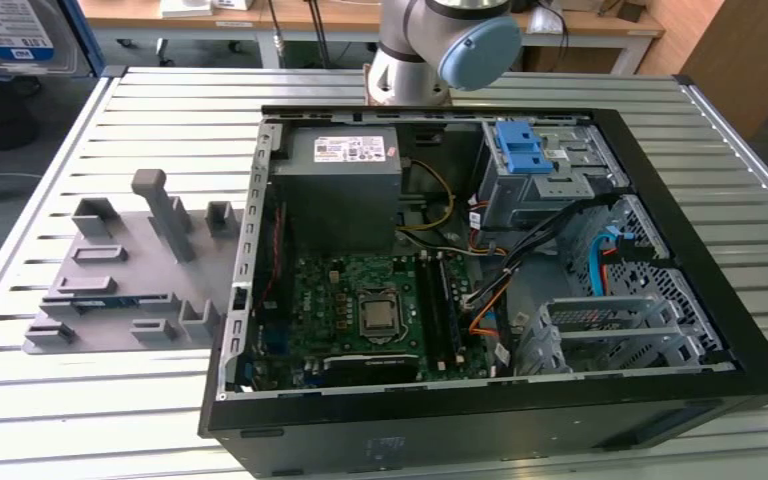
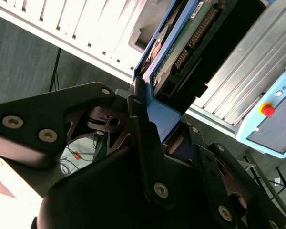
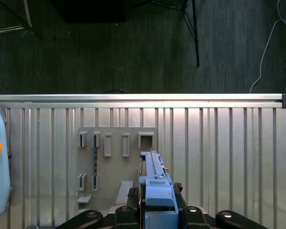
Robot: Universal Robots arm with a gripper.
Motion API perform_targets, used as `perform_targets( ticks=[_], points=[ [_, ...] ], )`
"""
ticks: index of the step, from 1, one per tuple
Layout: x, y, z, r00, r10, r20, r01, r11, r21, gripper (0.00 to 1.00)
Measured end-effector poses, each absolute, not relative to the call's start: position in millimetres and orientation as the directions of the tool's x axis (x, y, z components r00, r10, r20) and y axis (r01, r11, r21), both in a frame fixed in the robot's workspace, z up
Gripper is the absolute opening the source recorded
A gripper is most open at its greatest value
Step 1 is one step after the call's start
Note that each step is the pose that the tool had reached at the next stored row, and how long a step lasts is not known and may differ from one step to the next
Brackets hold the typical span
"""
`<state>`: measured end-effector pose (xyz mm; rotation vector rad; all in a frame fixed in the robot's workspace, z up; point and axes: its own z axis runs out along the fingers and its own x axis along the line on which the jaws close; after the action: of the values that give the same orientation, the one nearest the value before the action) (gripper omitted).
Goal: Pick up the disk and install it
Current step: 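Pick up the disk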
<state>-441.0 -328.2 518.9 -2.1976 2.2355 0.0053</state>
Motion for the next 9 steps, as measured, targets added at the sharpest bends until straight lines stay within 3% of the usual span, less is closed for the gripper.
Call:
perform_targets(
  ticks=[9],
  points=[
    [-441.0, -328.2, 522.5, -0.017, -1.000, -0.007, -1.000, 0.017, -0.002, 0.37]
  ],
)
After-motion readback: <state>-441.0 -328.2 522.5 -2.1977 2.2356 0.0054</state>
